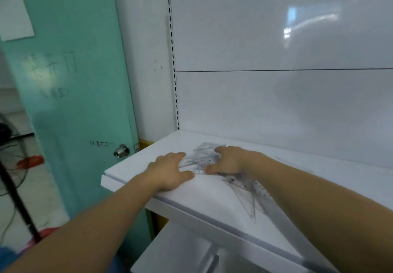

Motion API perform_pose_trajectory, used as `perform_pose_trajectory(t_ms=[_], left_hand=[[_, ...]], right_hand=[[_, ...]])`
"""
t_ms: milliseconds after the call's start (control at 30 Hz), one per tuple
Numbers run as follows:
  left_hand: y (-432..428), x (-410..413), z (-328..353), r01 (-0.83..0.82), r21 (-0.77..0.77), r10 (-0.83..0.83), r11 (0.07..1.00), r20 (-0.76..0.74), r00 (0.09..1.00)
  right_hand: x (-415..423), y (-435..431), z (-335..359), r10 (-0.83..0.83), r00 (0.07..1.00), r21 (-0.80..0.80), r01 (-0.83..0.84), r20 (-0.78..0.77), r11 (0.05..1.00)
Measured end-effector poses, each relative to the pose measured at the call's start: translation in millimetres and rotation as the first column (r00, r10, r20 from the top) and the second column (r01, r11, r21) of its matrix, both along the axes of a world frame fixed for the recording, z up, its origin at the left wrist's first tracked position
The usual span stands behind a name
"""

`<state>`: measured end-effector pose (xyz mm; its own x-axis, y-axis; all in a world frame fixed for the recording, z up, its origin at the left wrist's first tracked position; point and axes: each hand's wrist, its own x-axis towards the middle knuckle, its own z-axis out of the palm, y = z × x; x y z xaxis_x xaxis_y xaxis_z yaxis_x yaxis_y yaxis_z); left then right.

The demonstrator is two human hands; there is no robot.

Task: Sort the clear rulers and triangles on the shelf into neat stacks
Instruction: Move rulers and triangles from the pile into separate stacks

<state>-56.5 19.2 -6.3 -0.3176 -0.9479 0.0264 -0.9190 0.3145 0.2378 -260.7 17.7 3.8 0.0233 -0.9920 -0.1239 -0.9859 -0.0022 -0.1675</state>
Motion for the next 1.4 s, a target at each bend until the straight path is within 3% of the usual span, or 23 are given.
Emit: perform_pose_trajectory(t_ms=[100,300,600,767,933,1000,1100,1233,1400], left_hand=[[-26.0,0.1,5.4,0.024,0.015,-0.025,1.000,0.069,0.997],[-64.9,11.3,6.7,0.103,-0.004,-0.102,0.995,-0.172,0.980],[-99.6,30.1,-5.3,0.180,-0.177,-0.236,0.968,-0.377,0.896],[-110.0,46.0,-7.4,0.202,-0.163,-0.259,0.966,-0.555,0.791],[-108.4,51.7,-7.4,0.234,-0.027,-0.174,0.972,-0.752,0.636],[-106.4,54.0,-6.7,0.275,0.032,-0.156,0.961,-0.760,0.631],[-100.6,61.0,-4.9,0.340,0.078,-0.193,0.937,-0.695,0.692],[-97.1,63.4,0.9,0.370,0.024,-0.275,0.929,-0.626,0.730],[-88.4,48.0,12.9,0.424,-0.044,-0.365,0.905,-0.592,0.718]], right_hand=[[3.0,-23.7,4.6,0.072,0.997,-0.059,-0.071,0.015,0.996],[4.7,-47.9,16.9,0.129,0.990,-0.043,-0.127,0.063,0.991],[19.4,-37.7,17.4,-0.034,0.976,-0.032,0.042,0.215,0.999],[37.1,-23.6,14.6,-0.133,0.984,-0.061,0.141,0.121,0.988],[56.8,-11.6,14.6,-0.183,0.982,-0.075,0.179,-0.050,0.981],[61.2,-7.0,16.1,-0.229,0.972,-0.103,0.222,-0.055,0.970],[62.5,-0.8,16.5,-0.320,0.946,-0.241,0.321,0.046,0.916],[62.6,10.8,20.4,-0.336,0.924,-0.407,0.381,0.181,0.830],[56.0,31.6,26.0,-0.339,0.891,-0.461,0.447,0.300,0.767]])
